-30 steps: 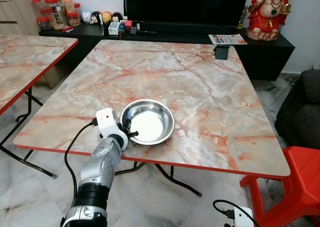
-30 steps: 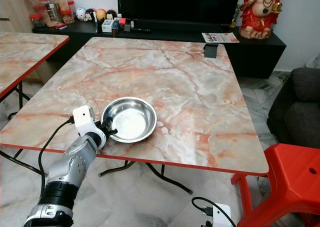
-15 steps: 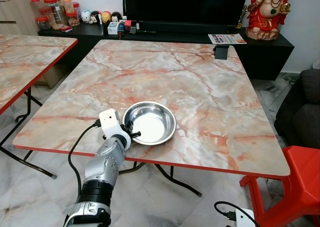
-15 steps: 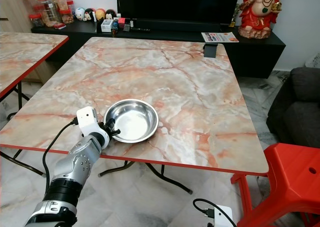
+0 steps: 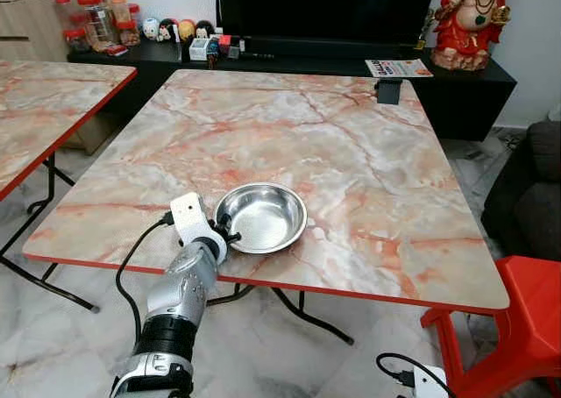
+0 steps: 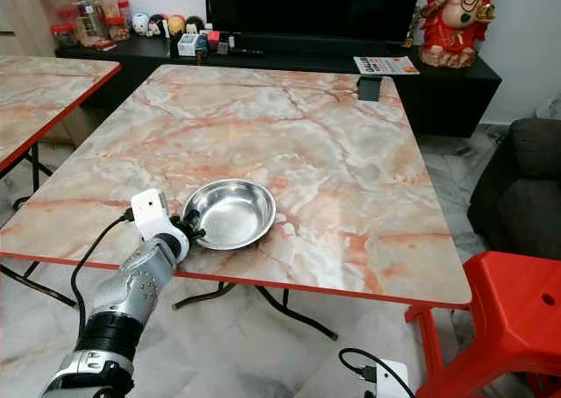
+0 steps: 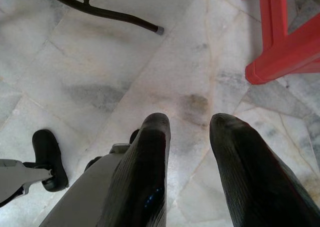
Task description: Setting the table
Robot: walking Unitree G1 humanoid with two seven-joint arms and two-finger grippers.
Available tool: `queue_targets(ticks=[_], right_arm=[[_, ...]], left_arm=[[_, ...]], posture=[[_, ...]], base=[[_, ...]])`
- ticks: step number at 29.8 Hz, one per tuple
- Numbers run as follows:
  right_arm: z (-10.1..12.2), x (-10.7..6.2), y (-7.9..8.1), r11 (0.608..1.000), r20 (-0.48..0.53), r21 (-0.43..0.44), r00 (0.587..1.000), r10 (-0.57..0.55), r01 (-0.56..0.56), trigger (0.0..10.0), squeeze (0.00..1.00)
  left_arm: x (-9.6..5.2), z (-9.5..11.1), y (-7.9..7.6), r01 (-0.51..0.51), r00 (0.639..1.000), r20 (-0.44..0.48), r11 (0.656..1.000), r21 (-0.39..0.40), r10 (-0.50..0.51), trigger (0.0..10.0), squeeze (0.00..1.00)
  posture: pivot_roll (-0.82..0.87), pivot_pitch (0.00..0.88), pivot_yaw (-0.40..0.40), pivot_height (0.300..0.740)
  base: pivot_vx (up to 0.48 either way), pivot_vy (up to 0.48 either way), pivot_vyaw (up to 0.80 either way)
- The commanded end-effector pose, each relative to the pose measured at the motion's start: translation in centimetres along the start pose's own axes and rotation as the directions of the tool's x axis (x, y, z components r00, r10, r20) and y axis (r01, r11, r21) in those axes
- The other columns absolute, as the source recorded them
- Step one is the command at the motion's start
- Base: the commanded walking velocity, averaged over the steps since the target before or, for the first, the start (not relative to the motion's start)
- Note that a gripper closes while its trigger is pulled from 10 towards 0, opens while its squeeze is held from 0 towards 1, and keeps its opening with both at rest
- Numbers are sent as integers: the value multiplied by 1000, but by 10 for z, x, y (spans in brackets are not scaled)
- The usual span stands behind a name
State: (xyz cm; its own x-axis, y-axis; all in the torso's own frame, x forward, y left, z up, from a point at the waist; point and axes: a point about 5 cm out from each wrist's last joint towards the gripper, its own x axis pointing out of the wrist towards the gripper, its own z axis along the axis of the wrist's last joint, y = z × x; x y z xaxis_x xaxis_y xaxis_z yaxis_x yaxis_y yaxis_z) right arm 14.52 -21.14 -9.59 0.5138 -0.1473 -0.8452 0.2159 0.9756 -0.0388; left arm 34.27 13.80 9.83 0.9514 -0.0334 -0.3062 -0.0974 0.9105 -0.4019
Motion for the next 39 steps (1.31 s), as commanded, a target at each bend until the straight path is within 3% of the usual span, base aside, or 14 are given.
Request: queue_targets(ticks=[1, 2, 5, 6, 12, 21, 22, 23, 24, 29, 30, 35, 39], right_arm=[[2, 0, -1, 1000, 3, 12, 1000, -6, 6, 10000, 0], [2, 0, -1, 1000, 3, 13, 1000, -7, 7, 10000, 0], [3, 1, 0, 1000, 5, 16, 1000, -7, 7, 10000, 0], [3, 1, 0, 1000, 5, 17, 1000, -7, 7, 10000, 0], [3, 1, 0, 1000, 6, 11, 1000, -9, 9, 10000, 0], [5, 1, 3, 1000, 4, -6, 1000, 2, -2, 10000, 0], [5, 1, 4, 1000, 7, 1, 1000, 3, -3, 10000, 0], [5, 1, 4, 1000, 7, 1, 1000, 3, -3, 10000, 0], [6, 1, 5, 1000, 9, 5, 1000, 5, -5, 10000, 0], [6, 2, 7, 1000, 10, 15, 1000, 4, -4, 10000, 0], [6, 1, 6, 1000, 9, 16, 1000, 3, -3, 10000, 0], [4, 1, 4, 1000, 7, 22, 1000, -5, 5, 10000, 0], [5, 1, 3, 1000, 10, 20, 1000, -9, 8, 10000, 0]], left_arm=[[2, 6, -3, -4, 1000, 12, 1000, 18, 4, 10000, 753], [2, 6, -4, 0, 1000, 13, 1000, 9, 0, 10000, 1000], [2, 7, -3, -2, 1000, 11, 1000, 26, 2, 10000, 1000], [2, 8, -2, -13, 1000, 17, 999, 49, 12, 10000, 0], [0, 13, 2, -25, 998, 64, 988, 154, 15, 10000, 0], [-6, 9, 9, -21, 998, 64, 990, 142, 13, 10000, 0], [-6, 14, 8, -4, 997, 82, 994, 106, -5, 10000, 192], [-6, 14, 8, -4, 997, 82, 994, 106, -5, 10000, 192], [-7, 17, 7, 24, 995, 93, 997, 72, -31, 10000, 1000], [-7, 21, 5, 30, 993, 109, 998, 52, -36, 10000, 1000], [-7, 22, 5, 29, 993, 115, 998, 50, -34, 10000, 0], [-9, 36, 7, 72, 982, 175, 997, -12, -69, 10000, 0], [-13, 55, 19, 72, 962, 267, 996, -61, -53, 10000, 0]], posture=[[-17, 0, -26, 725], [-17, 0, -26, 725], [-19, 0, -22, 725], [-19, 0, -20, 725], [-10, 0, -20, 725], [-4, 0, -17, 725], [5, 0, -18, 725], [5, 0, -18, 725], [6, 0, -18, 725], [2, 0, -17, 725], [2, 0, -17, 725], [2, 0, -18, 725], [5, 0, -21, 725]], base=[[0, 0, 0], [0, 0, 0], [0, 0, 0], [0, 0, 0], [0, 0, 0], [0, 0, 0], [0, 0, 0], [0, 0, 0], [0, 0, 0], [0, 0, 0], [0, 0, 0], [0, 0, 0], [0, 0, 0]])
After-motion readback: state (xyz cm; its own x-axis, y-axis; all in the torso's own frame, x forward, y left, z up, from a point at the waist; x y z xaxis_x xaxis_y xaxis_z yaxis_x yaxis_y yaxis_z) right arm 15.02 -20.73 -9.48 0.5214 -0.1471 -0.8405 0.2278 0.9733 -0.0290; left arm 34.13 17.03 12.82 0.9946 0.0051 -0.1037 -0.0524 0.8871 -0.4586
